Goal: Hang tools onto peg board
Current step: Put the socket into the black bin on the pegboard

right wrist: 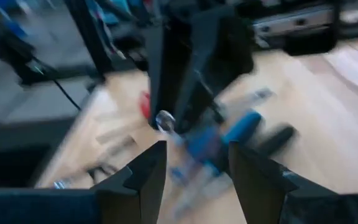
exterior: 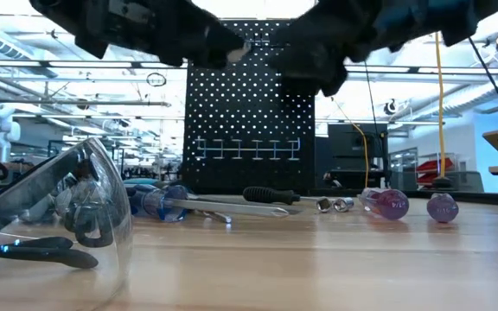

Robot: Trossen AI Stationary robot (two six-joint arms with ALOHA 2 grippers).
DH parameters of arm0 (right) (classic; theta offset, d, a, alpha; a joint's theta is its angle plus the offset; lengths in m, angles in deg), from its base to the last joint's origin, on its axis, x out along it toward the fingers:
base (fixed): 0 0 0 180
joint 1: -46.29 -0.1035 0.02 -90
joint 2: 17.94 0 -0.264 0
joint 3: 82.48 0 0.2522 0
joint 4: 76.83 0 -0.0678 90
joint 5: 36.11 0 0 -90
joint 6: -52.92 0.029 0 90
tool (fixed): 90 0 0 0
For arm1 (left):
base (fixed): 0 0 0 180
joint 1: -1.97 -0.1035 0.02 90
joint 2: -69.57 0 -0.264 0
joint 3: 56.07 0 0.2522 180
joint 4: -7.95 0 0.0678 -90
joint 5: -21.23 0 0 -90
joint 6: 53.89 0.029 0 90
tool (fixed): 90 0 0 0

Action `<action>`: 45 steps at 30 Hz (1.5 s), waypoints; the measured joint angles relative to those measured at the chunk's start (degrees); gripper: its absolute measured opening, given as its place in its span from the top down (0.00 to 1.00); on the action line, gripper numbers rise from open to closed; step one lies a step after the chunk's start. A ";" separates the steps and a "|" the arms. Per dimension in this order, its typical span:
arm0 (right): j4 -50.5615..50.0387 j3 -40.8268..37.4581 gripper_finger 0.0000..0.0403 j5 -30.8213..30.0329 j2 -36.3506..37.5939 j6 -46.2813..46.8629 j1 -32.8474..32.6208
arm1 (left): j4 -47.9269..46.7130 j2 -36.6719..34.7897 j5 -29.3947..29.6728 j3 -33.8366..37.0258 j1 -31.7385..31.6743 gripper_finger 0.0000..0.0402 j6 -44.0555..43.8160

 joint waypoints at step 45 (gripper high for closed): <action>29.39 -0.02 0.59 10.13 -11.77 8.40 2.95 | 1.22 -4.29 12.27 0.81 4.88 0.86 10.86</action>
